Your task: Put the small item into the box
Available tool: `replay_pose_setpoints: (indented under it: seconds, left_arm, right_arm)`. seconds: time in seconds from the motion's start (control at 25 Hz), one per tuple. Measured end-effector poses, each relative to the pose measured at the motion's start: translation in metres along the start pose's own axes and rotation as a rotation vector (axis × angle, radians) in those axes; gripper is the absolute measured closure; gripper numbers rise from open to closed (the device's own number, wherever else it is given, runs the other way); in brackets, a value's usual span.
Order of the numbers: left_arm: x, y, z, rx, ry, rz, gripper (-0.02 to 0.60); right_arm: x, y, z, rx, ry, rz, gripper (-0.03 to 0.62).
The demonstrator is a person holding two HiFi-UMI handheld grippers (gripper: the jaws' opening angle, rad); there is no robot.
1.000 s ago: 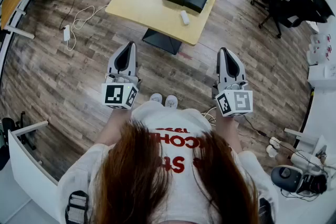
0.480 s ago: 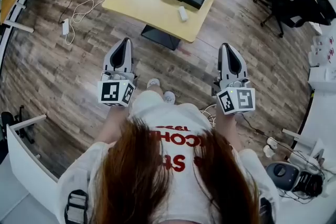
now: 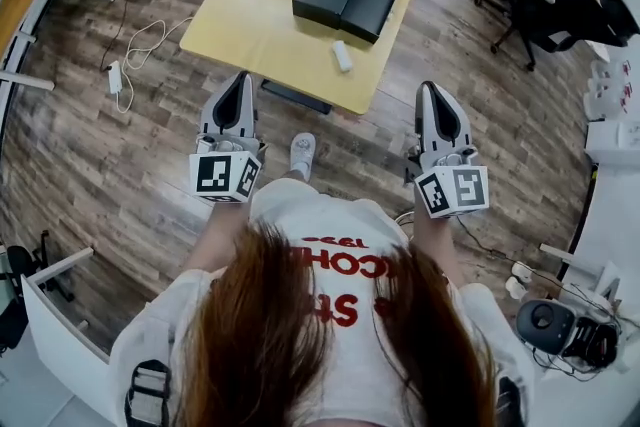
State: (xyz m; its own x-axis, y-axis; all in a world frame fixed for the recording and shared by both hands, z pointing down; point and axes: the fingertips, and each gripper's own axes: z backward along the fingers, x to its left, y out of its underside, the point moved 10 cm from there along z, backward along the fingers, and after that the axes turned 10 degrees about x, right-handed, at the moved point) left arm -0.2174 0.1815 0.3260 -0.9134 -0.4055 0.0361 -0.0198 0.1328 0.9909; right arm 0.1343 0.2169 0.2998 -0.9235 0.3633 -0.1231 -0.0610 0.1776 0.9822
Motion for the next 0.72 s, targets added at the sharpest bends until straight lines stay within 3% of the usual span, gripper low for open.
replay_pose_setpoints:
  seconds: [0.36, 0.72]
  left_arm:
    - [0.046, -0.025, -0.11, -0.021, 0.114, -0.034, 0.575]
    - [0.068, -0.026, -0.157, 0.011, 0.165, -0.029, 0.575]
  right_arm:
    - [-0.029, -0.022, -0.078, -0.018, 0.081, -0.003, 0.589]
    - [-0.04, -0.02, -0.106, 0.033, 0.139, -0.041, 0.589]
